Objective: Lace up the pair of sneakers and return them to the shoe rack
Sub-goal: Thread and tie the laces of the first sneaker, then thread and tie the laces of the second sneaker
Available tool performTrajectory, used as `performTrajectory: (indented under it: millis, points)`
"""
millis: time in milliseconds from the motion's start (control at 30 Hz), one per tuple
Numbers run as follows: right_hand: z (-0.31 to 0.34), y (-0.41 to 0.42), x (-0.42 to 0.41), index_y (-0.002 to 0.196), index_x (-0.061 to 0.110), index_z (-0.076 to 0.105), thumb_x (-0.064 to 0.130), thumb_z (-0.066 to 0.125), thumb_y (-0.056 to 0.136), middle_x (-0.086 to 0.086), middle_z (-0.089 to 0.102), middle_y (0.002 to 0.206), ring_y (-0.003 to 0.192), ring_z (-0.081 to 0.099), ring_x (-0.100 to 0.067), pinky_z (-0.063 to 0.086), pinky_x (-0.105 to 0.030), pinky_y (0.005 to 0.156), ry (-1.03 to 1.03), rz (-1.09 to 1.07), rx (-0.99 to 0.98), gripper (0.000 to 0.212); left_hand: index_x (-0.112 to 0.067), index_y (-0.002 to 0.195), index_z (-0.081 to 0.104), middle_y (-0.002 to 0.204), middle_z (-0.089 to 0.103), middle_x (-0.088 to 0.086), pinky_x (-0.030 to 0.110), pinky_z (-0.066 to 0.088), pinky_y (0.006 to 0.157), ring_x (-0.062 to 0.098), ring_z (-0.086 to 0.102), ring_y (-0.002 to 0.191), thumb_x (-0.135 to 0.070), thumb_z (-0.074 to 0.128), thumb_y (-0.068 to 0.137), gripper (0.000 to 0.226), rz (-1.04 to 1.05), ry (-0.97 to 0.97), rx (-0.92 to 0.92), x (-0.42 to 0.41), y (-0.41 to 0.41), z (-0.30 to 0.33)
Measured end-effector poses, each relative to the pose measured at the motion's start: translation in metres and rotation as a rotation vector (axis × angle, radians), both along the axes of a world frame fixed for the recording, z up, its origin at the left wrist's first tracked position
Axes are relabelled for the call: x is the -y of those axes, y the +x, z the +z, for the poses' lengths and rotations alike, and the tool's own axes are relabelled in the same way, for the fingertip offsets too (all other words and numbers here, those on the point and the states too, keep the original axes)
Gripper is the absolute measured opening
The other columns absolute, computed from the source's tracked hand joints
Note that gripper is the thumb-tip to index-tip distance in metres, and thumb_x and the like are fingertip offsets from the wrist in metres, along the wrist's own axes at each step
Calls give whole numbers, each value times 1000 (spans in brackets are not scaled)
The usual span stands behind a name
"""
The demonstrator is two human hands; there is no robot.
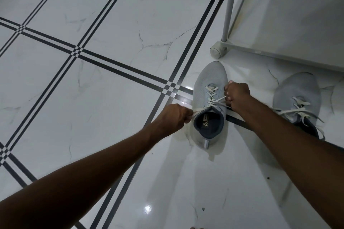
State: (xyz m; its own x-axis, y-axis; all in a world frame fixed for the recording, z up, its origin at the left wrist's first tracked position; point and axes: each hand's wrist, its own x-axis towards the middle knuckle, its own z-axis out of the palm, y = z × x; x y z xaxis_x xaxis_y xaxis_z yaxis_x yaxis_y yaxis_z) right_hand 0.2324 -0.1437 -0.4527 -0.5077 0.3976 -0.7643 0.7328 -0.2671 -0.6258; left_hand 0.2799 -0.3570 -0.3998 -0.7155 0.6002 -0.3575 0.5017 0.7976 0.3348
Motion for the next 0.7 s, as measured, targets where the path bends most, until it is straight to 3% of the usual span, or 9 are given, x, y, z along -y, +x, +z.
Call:
performTrajectory:
  millis: [100,200,300,367,400,467,533,567,700]
  points:
    - [-9,-4,-1,63,10,49,21,44,100,-4,44,56,19,29,-7,20,-7,31,34,60,-12,39,-13,80,62,67,49,-5,21,21,53,16,42,63,5,47,76,24,-6,-46,-21,1,3,-1]
    - [-10,-3,1,64,10,49,22,44,102,-4,44,57,21,30,-7,20,-7,32,24,78,-7,40,-15,75,60,66,51,-7,15,19,50,15,44,62,4,47,75,24,-24,-48,0,3,-2,-3]
    - [-3,3,-9,68,9,56,22,41,103,-7,55,61,34,37,-10,25,-12,32,-11,250,-41,40,-15,73,66,64,58,-8,19,33,56,14,52,60,3,51,79,24,8,-54,99,4,-20,-4]
    - [10,2,-22,80,5,66,24,45,102,-12,65,72,35,44,-9,34,-14,35,-39,427,-48,36,-16,95,74,78,72,-2,23,43,67,16,66,72,-16,65,88,12,33,-98,129,0,-39,2]
    - [19,0,-30,88,5,69,27,51,99,-14,67,78,36,49,-11,40,-17,37,-28,513,-43,31,-17,108,72,90,75,0,24,47,72,17,70,82,-27,69,88,22,60,-110,116,-5,-48,7]
    - [39,-3,-49,94,8,71,32,60,94,-11,71,86,46,63,-22,52,-26,48,198,748,-59,26,-16,118,68,105,75,2,23,46,75,18,70,94,-34,71,87,37,96,-88,37,-18,-65,17]
    - [62,1,-67,94,16,71,36,62,91,-3,74,84,51,70,-23,54,-26,54,533,1008,-128,22,-16,114,70,106,75,3,25,48,76,18,70,94,-32,69,88,31,160,8,-66,-41,-76,29]
    - [74,7,-74,94,20,71,35,63,90,-1,75,82,50,71,-20,52,-23,52,606,1092,-164,18,-16,110,72,105,75,3,25,50,79,18,70,93,-31,69,88,27,189,90,-84,-55,-79,33]
    - [93,42,-111,92,22,74,25,63,90,2,77,84,56,71,-16,52,-23,57,674,1188,-186,11,-19,99,76,96,76,-5,12,47,75,6,68,86,-26,70,86,16,189,371,158,-125,-65,30]
